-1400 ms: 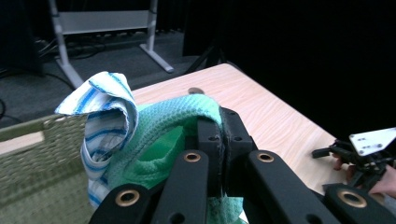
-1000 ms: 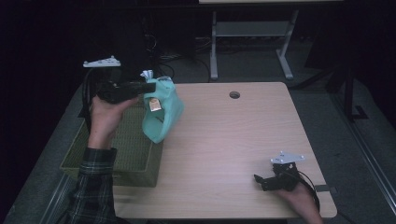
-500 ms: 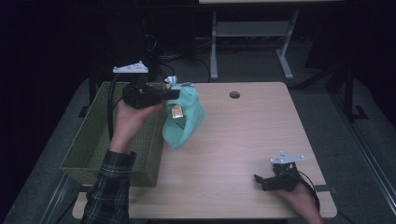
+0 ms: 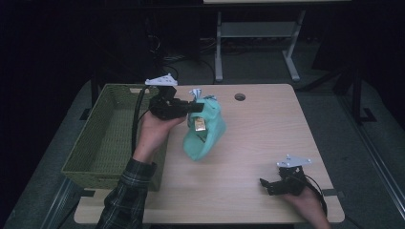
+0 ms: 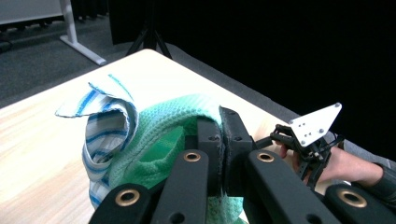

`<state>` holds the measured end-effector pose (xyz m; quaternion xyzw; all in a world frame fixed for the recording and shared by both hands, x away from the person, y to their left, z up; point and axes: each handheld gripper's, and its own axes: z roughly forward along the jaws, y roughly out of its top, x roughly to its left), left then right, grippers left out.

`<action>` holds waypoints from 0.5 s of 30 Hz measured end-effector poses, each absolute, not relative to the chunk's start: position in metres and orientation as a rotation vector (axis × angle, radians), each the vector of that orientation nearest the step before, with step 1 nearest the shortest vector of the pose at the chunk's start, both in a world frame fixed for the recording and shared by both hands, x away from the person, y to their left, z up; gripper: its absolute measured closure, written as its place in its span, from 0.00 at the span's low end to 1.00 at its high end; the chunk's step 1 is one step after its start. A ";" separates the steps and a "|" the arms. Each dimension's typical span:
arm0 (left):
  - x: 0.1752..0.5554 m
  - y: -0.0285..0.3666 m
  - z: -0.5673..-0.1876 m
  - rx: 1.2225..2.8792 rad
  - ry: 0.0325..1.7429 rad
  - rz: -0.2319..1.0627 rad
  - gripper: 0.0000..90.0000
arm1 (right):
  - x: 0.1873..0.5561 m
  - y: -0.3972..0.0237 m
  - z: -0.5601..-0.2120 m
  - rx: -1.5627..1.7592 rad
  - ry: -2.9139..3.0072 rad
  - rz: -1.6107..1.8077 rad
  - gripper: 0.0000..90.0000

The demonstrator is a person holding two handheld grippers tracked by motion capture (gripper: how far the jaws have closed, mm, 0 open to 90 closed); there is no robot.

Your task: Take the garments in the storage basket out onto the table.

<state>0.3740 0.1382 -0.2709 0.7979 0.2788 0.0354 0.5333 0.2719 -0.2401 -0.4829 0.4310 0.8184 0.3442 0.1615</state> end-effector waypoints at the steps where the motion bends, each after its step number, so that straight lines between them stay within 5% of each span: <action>1: 0.374 0.136 -0.272 1.907 0.661 0.083 0.98 | 0.272 -0.240 -0.483 1.230 2.336 0.983 0.02; 15: 0.373 0.093 -0.305 1.982 0.640 0.057 0.98 | 0.272 -0.240 -0.483 1.234 2.335 0.984 0.02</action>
